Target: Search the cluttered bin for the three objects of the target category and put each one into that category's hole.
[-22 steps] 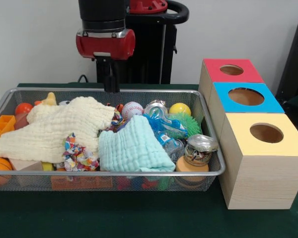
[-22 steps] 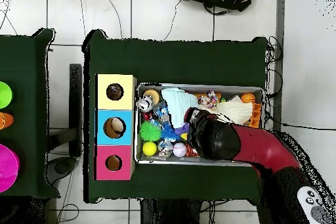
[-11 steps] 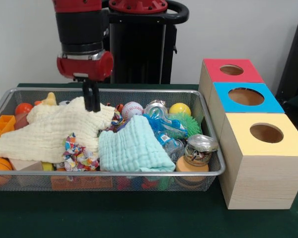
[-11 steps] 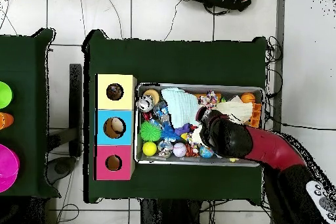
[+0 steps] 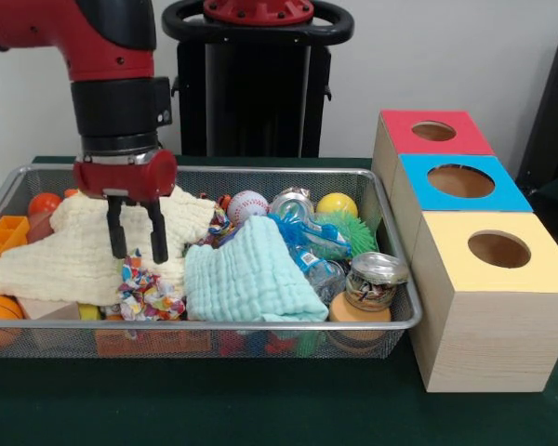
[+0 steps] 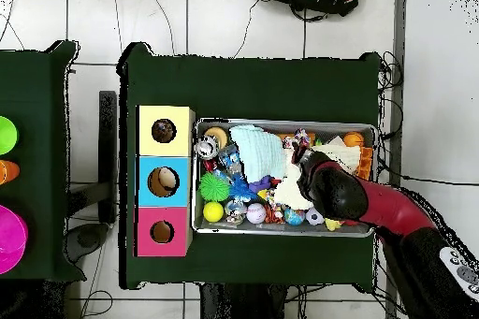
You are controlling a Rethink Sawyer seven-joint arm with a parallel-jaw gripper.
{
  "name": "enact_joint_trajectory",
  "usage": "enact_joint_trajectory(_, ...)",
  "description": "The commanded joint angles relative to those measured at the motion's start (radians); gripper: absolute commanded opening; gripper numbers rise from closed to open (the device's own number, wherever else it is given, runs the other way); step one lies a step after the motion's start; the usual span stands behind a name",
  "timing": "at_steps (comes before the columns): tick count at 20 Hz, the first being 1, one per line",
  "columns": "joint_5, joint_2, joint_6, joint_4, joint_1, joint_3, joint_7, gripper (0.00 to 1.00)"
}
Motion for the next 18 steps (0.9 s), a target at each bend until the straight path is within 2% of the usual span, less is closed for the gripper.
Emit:
enact_joint_trajectory(1, -0.053, 0.100, 0.026, -0.096, -0.057, 0.159, -0.094, 1.00)
enact_joint_trajectory(7, -0.048, 0.074, 0.028, -0.062, -0.057, 0.166, -0.056, 1.00)
enact_joint_trajectory(18, -0.083, 0.117, -0.011, -0.088, -0.075, 0.180, -0.066, 1.00)
